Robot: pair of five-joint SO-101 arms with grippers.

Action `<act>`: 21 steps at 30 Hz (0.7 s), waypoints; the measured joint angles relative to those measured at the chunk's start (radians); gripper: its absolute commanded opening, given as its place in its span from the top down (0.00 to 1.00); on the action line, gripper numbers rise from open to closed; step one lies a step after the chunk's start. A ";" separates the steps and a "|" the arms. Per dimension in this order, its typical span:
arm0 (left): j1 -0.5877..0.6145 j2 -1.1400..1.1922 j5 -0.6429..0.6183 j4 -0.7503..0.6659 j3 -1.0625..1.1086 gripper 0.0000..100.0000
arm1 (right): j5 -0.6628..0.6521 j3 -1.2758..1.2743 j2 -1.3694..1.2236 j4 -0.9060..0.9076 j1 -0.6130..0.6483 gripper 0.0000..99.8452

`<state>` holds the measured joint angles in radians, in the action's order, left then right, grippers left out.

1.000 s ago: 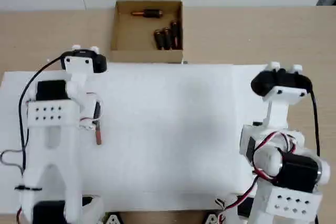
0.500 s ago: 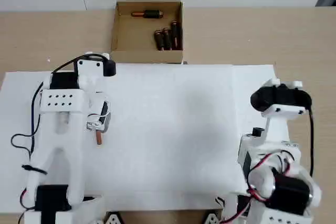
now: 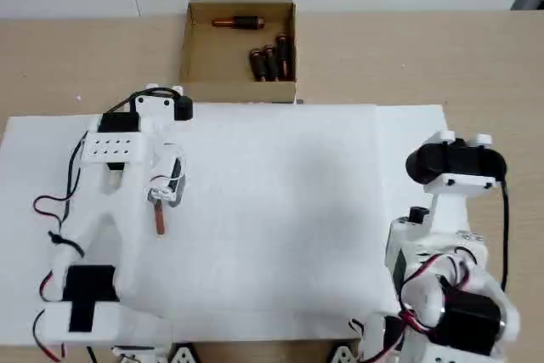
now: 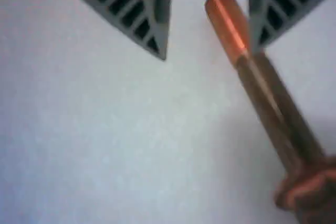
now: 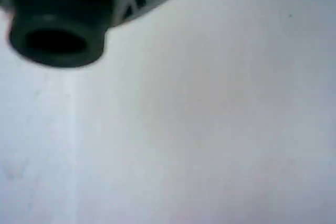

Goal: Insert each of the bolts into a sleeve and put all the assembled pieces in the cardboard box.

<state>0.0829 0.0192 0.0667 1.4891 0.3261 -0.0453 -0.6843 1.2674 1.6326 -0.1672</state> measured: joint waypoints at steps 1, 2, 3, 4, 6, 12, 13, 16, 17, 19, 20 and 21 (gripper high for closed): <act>0.003 0.011 0.002 -0.012 0.000 0.90 | 0.000 0.000 0.000 0.000 0.000 1.00; 0.012 0.021 0.005 -0.023 0.000 0.90 | 0.000 0.000 0.000 0.000 0.000 1.00; 0.023 0.034 0.002 -0.034 0.000 0.90 | 0.000 0.000 0.000 0.000 0.000 1.00; 0.035 0.046 0.006 -0.038 0.000 0.90 | 0.000 0.000 0.000 0.000 0.000 1.00; 0.064 0.064 0.023 -0.038 -0.020 0.90 | 0.000 0.000 0.000 0.000 0.000 1.00; 0.121 0.094 0.058 -0.038 -0.084 0.90 | 0.000 0.000 0.000 0.000 0.000 1.00; 0.121 0.103 0.063 -0.038 -0.086 0.90 | 0.000 0.000 0.000 0.000 0.000 1.00; 0.121 0.138 0.066 -0.040 -0.092 0.90 | 0.000 0.000 0.000 0.000 0.000 1.00; 0.120 0.146 0.071 -0.040 -0.098 0.90 | 0.000 0.000 0.000 0.000 0.000 1.00; 0.120 0.150 0.071 -0.040 -0.104 0.90 | 0.000 0.000 0.000 0.000 0.000 1.00; 0.120 0.150 0.071 -0.040 -0.104 0.90 | 0.000 0.000 0.000 0.000 0.000 1.00; 0.118 0.150 0.071 -0.040 -0.104 0.90 | 0.000 0.000 0.000 0.000 0.000 1.00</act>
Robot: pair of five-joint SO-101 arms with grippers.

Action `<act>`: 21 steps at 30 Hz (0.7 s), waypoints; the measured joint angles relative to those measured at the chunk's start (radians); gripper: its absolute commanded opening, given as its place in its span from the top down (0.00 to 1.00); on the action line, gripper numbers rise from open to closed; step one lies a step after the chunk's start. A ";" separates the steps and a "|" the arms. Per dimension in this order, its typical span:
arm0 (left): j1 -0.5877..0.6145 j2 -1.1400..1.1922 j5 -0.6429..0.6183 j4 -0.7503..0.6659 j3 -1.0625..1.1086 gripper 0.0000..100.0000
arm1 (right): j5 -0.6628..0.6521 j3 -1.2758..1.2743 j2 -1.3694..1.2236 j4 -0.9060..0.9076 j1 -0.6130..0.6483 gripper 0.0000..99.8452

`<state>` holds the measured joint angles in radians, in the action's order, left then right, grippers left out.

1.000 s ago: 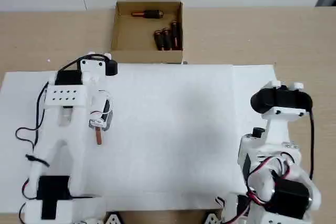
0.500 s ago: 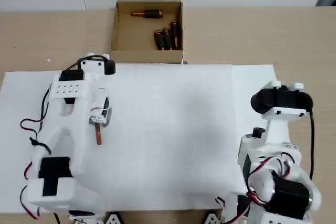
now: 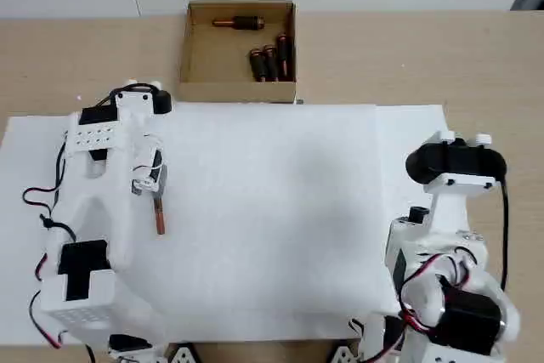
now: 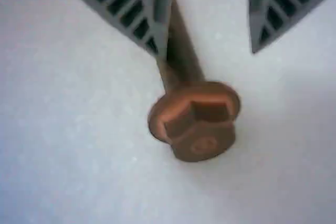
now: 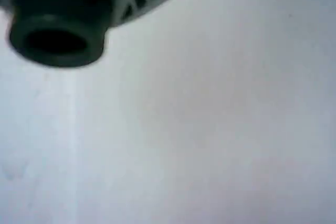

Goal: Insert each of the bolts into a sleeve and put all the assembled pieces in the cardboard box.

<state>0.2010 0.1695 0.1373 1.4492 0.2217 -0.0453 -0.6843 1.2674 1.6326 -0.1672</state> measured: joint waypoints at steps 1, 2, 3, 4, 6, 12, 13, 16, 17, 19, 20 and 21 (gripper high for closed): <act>-0.005 0.000 -0.005 0.000 -0.002 0.90 | 0.000 0.000 0.000 0.000 0.000 1.00; -0.012 0.000 -0.005 0.000 -0.002 0.90 | 0.000 0.000 0.000 0.000 0.000 1.00; -0.023 0.000 -0.005 -0.002 -0.002 0.90 | 0.000 0.000 0.000 0.000 0.000 1.00; -0.034 0.003 -0.005 -0.002 0.000 0.90 | 0.000 0.000 0.000 0.000 0.000 1.00; -0.057 0.003 -0.005 -0.002 0.000 0.90 | 0.000 0.000 0.000 0.000 0.000 1.00; -0.072 0.002 -0.005 -0.005 0.000 0.90 | 0.000 0.000 0.000 0.000 0.000 1.00; -0.071 0.002 -0.005 -0.005 0.000 0.90 | 0.000 0.000 0.000 0.000 0.000 1.00; -0.051 0.006 -0.005 -0.014 0.000 0.90 | 0.000 0.000 0.000 0.000 0.000 1.00; -0.046 0.011 -0.005 -0.018 0.000 0.90 | 0.000 0.000 0.000 0.000 0.000 1.00; -0.038 0.017 -0.005 -0.028 0.000 0.90 | 0.000 0.000 0.000 0.000 0.000 1.00; -0.035 0.020 -0.005 -0.035 0.000 0.91 | 0.000 0.000 0.000 0.000 0.000 1.00; -0.035 0.028 -0.005 -0.040 0.000 0.92 | 0.000 0.000 0.000 0.000 0.000 1.00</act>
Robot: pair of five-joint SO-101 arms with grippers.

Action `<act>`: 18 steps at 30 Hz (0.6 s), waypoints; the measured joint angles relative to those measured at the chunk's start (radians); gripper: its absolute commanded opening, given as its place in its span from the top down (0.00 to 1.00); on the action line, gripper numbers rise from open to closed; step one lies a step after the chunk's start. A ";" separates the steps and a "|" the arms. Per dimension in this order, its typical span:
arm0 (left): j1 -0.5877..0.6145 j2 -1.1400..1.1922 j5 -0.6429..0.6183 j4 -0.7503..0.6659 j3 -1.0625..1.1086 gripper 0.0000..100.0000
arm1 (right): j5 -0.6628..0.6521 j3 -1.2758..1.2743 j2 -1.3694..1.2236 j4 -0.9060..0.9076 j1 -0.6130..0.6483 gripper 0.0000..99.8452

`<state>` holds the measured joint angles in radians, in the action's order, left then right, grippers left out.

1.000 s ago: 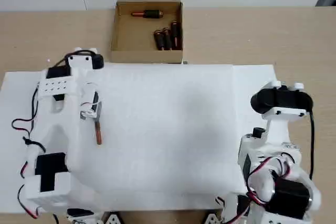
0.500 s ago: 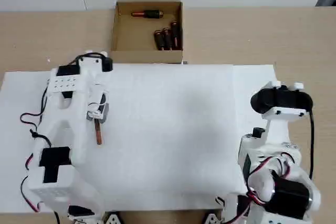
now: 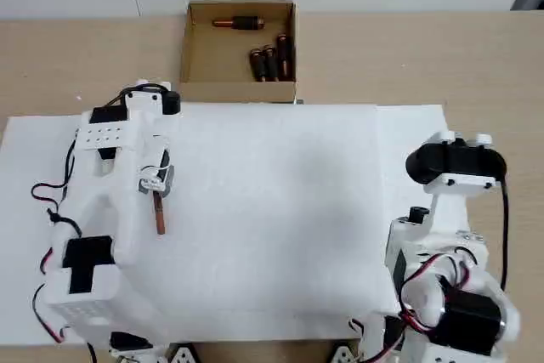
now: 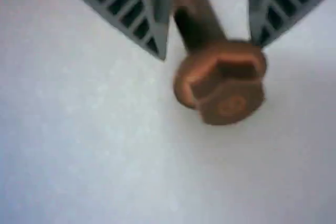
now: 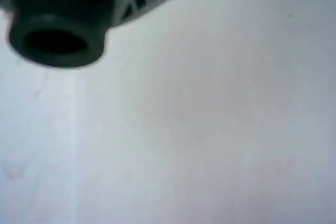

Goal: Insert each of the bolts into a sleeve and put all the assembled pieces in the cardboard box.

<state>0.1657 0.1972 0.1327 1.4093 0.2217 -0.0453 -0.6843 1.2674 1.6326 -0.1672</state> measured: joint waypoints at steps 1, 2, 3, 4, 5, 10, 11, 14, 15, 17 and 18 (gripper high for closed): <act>0.000 0.006 0.000 -0.003 0.000 0.93 | 0.000 0.000 0.000 0.000 0.000 1.00; 0.000 0.009 0.000 -0.006 0.000 0.95 | 0.000 0.000 0.000 0.000 0.000 1.00; 0.000 0.014 0.000 -0.006 0.000 0.97 | 0.000 0.000 0.000 0.000 0.000 1.00; -0.002 0.018 0.000 -0.006 0.000 0.99 | 0.000 0.000 0.000 0.000 0.000 1.00; -0.002 0.023 0.000 -0.006 0.000 1.00 | 0.000 0.000 0.000 0.000 0.000 1.00; -0.009 0.032 0.000 -0.006 0.000 0.99 | 0.000 0.000 0.000 0.000 0.000 1.00; -0.009 0.032 0.000 -0.006 0.000 0.99 | 0.000 0.000 0.000 0.000 0.000 1.00; -0.009 0.032 0.000 -0.006 0.000 0.99 | 0.000 0.000 0.000 0.000 0.000 1.00; -0.009 0.032 0.000 -0.006 -0.002 0.99 | 0.000 0.002 0.000 0.000 0.000 1.00; -0.014 0.032 0.000 0.006 -0.014 0.99 | 0.000 0.028 0.000 0.000 0.000 1.00; -0.015 0.032 -0.002 0.029 -0.023 0.99 | 0.000 0.040 0.003 0.000 0.000 1.00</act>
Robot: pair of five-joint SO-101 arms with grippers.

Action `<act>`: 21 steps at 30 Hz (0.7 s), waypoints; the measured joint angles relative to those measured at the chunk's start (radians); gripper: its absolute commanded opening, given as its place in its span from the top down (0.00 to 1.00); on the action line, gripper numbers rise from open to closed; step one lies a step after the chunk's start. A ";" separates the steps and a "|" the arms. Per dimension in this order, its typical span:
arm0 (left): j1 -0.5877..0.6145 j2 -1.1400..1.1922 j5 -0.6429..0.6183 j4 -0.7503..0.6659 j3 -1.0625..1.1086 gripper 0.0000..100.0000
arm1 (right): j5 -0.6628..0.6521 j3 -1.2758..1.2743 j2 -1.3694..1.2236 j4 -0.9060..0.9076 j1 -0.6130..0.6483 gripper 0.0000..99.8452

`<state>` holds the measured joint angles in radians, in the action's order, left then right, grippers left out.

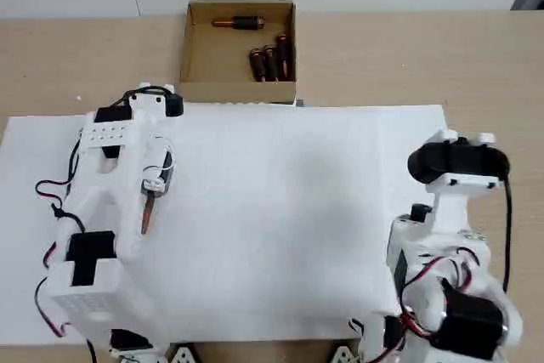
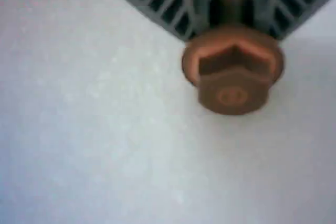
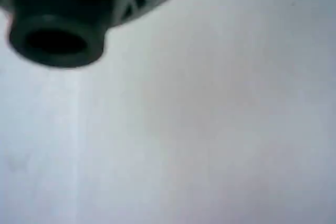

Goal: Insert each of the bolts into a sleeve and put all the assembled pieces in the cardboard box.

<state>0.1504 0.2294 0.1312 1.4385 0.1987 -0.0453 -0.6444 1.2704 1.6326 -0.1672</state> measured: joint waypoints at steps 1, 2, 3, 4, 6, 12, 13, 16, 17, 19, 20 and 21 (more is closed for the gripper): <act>-0.006 0.000 -0.003 0.029 -0.009 0.99 | 0.000 0.012 0.006 0.000 0.000 1.00; -0.012 -0.008 -0.012 0.054 -0.020 0.99 | -0.003 0.020 0.009 0.000 0.000 1.00; -0.017 -0.023 -0.025 0.069 -0.029 0.99 | -0.012 0.025 0.009 0.000 0.000 1.00; -0.023 -0.048 -0.035 0.083 -0.043 0.99 | -0.021 0.026 0.009 0.000 0.000 1.00; -0.035 -0.117 -0.040 0.104 -0.064 0.99 | -0.031 0.026 0.009 0.000 0.000 1.00; -0.064 -0.287 -0.035 0.124 -0.074 0.99 | -0.031 0.026 0.009 0.000 0.000 1.00; -0.064 -0.293 -0.040 0.124 -0.074 0.99 | -0.031 0.026 0.009 0.000 0.000 1.00; -0.064 -0.296 -0.038 0.124 -0.074 0.99 | -0.034 0.026 0.009 0.000 0.000 1.00; -0.064 -0.296 -0.040 0.124 -0.074 0.99 | -0.034 0.026 0.009 0.000 0.000 1.00; -0.068 -0.296 -0.040 0.124 -0.074 0.99 | -0.034 0.026 0.009 0.000 0.000 1.00; -0.072 -0.296 -0.040 0.124 -0.074 0.99 | -0.034 0.026 0.009 0.000 0.000 1.00; -0.078 -0.296 -0.040 0.124 -0.074 0.99 | -0.034 0.026 0.009 0.000 0.000 1.00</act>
<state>0.0721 -0.0667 0.0913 1.5627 0.1250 -0.0790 -0.6183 1.2797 1.6326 -0.1672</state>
